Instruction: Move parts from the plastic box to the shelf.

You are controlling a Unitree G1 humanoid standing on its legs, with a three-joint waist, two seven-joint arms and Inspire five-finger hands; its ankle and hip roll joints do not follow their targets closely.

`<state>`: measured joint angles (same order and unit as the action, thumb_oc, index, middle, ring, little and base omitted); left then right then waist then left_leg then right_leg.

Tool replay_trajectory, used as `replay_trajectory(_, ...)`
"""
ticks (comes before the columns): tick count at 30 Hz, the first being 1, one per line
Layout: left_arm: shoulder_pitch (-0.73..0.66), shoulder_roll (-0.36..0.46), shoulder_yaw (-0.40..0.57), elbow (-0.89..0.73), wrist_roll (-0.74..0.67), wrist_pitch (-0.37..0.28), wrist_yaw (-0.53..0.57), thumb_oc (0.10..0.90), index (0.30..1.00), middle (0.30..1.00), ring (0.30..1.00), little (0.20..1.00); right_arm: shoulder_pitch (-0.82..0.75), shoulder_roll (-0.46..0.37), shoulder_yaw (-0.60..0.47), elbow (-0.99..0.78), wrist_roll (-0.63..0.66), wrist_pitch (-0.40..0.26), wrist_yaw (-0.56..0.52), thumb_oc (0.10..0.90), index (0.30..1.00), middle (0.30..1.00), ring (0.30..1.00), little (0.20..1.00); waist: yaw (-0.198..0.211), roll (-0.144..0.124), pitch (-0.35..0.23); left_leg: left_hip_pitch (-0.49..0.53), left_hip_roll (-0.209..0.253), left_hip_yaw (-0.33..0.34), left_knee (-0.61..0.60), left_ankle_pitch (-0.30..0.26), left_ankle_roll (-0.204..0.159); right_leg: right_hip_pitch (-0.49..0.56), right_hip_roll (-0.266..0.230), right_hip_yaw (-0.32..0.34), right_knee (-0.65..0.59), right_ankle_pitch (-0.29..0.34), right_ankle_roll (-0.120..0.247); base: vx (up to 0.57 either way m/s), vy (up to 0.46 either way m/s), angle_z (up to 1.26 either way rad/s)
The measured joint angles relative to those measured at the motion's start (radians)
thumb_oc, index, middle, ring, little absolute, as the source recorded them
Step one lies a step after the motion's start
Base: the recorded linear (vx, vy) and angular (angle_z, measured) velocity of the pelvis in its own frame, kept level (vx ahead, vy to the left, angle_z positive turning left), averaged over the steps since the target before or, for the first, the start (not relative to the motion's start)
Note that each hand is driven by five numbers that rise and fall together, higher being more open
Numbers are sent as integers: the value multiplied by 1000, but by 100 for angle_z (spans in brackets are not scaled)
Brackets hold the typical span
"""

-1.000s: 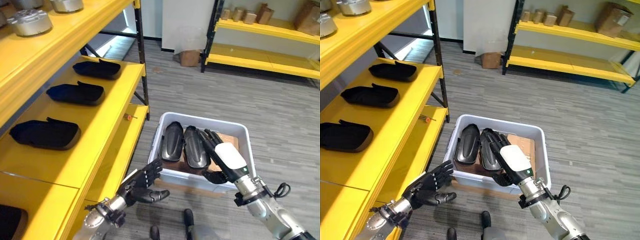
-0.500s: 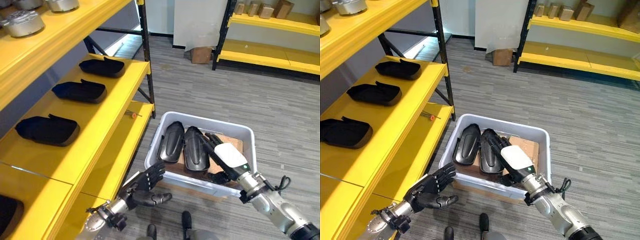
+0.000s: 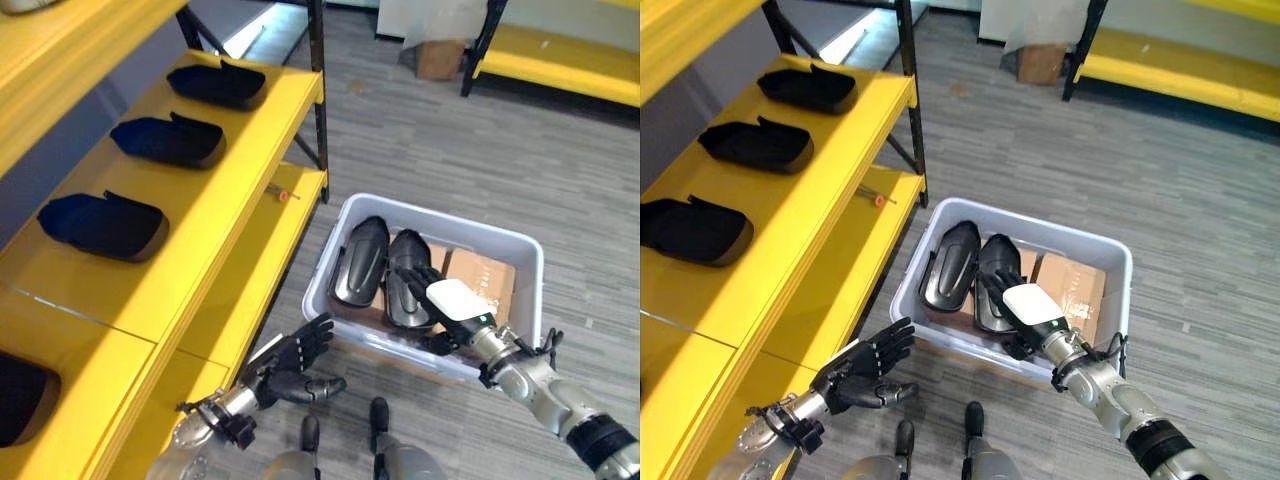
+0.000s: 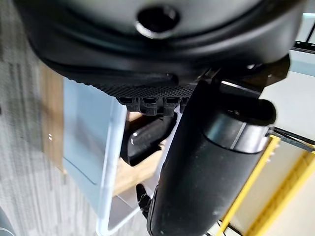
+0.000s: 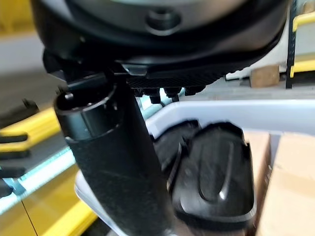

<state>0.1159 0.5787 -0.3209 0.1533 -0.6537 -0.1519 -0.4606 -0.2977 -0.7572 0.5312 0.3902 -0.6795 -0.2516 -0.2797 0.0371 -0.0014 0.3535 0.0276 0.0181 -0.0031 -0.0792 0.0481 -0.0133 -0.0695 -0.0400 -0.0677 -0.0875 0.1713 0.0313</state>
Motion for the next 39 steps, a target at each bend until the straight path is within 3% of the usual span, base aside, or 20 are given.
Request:
replay_trajectory(8,-89,1,-10,3,-7,-1,22,900,1000,1000,1000,1000,-122,3,6,20,-16,105,-70,900,1000,1000,1000,1000,5,45,63,-43,-3,-2,0,6,-1,-42,-3,-1,0,7,-2,-57,-2,0)
replay_trajectory(19,-182,2,-42,3,17,-9,53,900,1000,1000,1000,1000,-236,13,28,167,-4,173,-104,900,1000,1000,1000,1000,19,84,154,-104,-7,-2,17,10,-5,-94,-7,-9,1,18,-13,-48,3,1)
replay_trajectory(28,-195,2,-40,-8,30,-10,85,900,1000,1000,1000,1000,-215,91,3,151,55,215,-150,900,1000,1000,1000,1000,-3,88,158,-115,-6,-2,18,11,-6,-104,-7,-9,1,18,-13,-3,3,0)
replay_trajectory(35,-164,-9,-39,-17,30,-10,86,900,1000,1000,1000,1000,-96,95,-14,45,51,214,-155,900,1000,1000,1000,1000,-12,97,167,-128,-6,4,17,11,-6,-121,-6,-3,1,19,-14,1,7,-2)
replay_trajectory(39,-172,-10,-39,-17,30,-10,86,900,1000,1000,1000,1000,-104,94,-23,46,51,219,-138,900,1000,1000,1000,1000,-15,97,167,-127,-6,7,17,11,-6,-121,-5,-1,1,20,-14,1,-2,-1)
